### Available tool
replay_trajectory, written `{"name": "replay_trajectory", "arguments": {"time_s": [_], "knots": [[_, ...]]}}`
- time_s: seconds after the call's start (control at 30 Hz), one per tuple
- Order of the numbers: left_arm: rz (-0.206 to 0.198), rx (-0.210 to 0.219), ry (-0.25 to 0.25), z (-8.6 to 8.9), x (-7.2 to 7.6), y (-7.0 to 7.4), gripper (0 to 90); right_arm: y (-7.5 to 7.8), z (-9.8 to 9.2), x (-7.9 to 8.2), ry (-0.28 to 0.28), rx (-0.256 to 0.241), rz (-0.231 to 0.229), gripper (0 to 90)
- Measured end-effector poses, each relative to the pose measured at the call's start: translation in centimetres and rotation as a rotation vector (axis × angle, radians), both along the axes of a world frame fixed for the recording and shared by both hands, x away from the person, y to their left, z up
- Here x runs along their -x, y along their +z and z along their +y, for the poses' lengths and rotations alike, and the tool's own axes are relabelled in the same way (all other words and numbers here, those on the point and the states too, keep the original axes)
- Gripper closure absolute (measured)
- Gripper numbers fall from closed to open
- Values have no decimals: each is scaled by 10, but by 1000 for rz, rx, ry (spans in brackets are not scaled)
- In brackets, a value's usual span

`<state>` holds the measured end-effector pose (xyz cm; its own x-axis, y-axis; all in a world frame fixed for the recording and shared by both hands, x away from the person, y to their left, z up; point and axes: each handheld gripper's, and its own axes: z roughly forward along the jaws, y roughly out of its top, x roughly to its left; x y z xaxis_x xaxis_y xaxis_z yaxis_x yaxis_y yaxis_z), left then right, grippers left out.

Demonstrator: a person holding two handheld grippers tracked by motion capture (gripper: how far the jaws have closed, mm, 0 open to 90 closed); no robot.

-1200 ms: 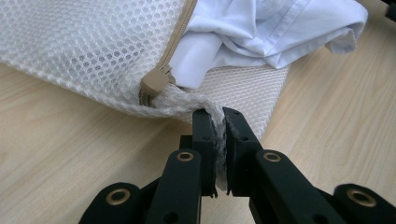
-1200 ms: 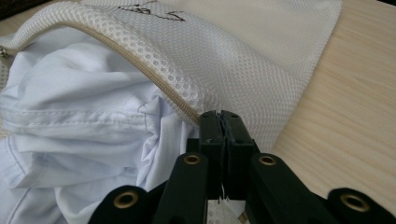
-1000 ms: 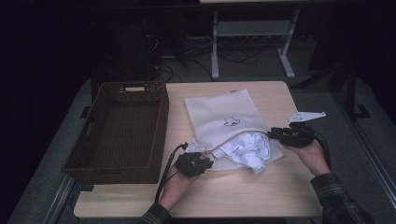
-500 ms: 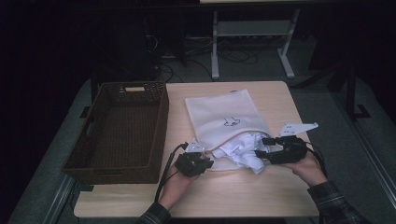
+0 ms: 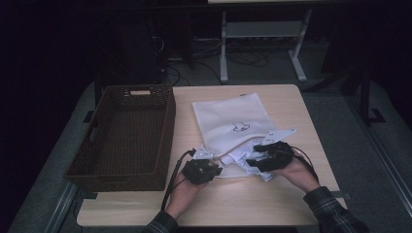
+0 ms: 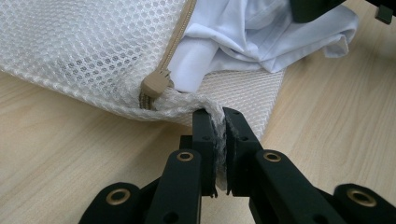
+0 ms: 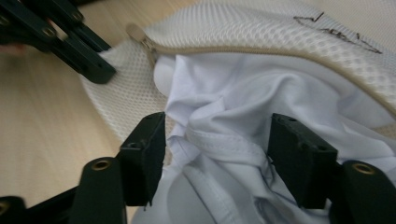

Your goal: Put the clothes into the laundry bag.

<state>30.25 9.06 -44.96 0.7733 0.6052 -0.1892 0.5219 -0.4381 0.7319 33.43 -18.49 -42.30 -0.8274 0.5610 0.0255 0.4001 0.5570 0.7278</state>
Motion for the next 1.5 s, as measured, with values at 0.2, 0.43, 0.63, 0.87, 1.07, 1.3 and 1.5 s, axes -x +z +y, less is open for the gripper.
{"name": "replay_trajectory", "arguments": {"time_s": [0.2,0.43,0.63,0.87,1.07,1.3,1.5], "knots": [[-2,-5,0,-1,0,0,841,-4,9,-1,-40,69,-33,589],[-3,-4,-3,-2,0,0,843,-1,12,1,-43,91,-59,804],[-6,-6,-9,-1,0,1,845,4,21,-1,-15,72,-45,832],[0,-9,-27,-4,2,1,851,7,34,-13,-54,55,-53,837],[9,-13,-40,-7,3,-1,853,6,38,-28,-96,40,-59,838],[17,-15,-48,-10,4,-1,855,4,44,-48,-156,5,-64,837],[20,-21,-52,-9,3,-2,855,-2,52,-64,-188,3,-72,832]]}}
